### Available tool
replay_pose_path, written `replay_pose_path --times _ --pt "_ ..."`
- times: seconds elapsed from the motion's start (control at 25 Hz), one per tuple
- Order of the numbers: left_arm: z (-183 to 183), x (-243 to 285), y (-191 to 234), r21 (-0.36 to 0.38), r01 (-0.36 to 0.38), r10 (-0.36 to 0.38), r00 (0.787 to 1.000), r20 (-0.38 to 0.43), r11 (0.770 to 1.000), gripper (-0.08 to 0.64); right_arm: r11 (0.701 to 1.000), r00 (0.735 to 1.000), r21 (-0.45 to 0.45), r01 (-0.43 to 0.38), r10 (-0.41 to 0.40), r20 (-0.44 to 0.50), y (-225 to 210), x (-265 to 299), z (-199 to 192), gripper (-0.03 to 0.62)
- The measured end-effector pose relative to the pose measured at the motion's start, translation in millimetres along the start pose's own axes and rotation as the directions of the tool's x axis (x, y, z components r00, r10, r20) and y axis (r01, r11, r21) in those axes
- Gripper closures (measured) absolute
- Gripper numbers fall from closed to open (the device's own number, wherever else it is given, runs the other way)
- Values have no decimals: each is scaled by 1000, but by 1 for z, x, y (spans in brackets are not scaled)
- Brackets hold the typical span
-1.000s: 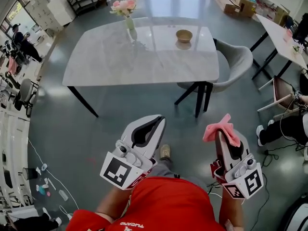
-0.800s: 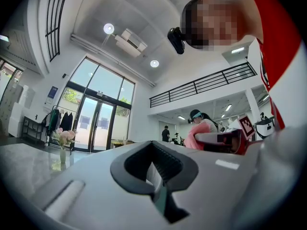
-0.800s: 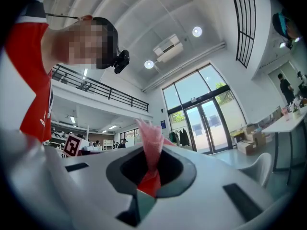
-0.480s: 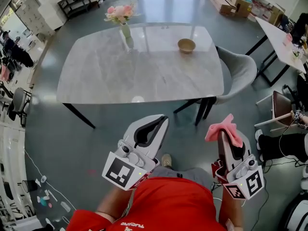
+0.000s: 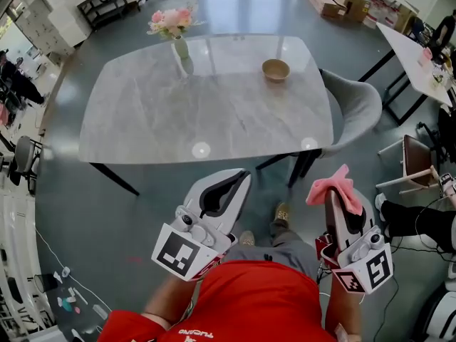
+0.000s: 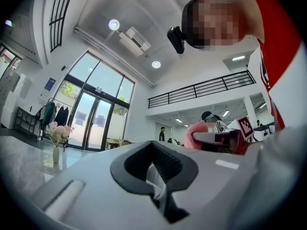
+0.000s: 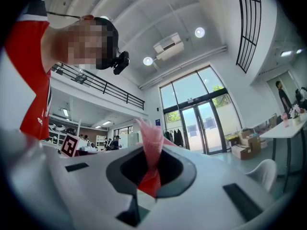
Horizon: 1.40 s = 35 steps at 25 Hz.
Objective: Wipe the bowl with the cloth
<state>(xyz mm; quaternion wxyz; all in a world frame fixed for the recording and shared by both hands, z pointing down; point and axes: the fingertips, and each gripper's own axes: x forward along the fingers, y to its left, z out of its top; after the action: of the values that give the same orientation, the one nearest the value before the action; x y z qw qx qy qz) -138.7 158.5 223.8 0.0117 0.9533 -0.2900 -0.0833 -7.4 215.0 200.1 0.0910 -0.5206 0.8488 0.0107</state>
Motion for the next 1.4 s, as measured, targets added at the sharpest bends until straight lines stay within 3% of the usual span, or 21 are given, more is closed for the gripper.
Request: replay_pose_path --times 0.36,0.6,0.84,0.96,1.24,1.4 --pt "-3 20 15 10 -25 25 1000 4 1000 554 1000 1000 13 -25 25 12 -23 24 -6 571" --pt "-18 41 28 -8 -56 55 997 -51 998 554 998 998 34 -56 56 8 -47 45 -15 571" --pt "-26 74 47 27 -87 88 994 -62 996 554 995 997 55 -83 82 7 -86 68 -19 571" --pt "-39 95 53 0 -107 106 986 -129 994 554 993 995 63 -97 97 8 -112 81 -20 571" --pt "-53 140 72 23 -142 144 974 -176 990 554 987 992 92 -129 129 1 -164 109 -26 571" --pt "-59 160 85 60 -159 167 972 -167 985 554 982 988 108 -154 155 2 -181 121 -32 571"
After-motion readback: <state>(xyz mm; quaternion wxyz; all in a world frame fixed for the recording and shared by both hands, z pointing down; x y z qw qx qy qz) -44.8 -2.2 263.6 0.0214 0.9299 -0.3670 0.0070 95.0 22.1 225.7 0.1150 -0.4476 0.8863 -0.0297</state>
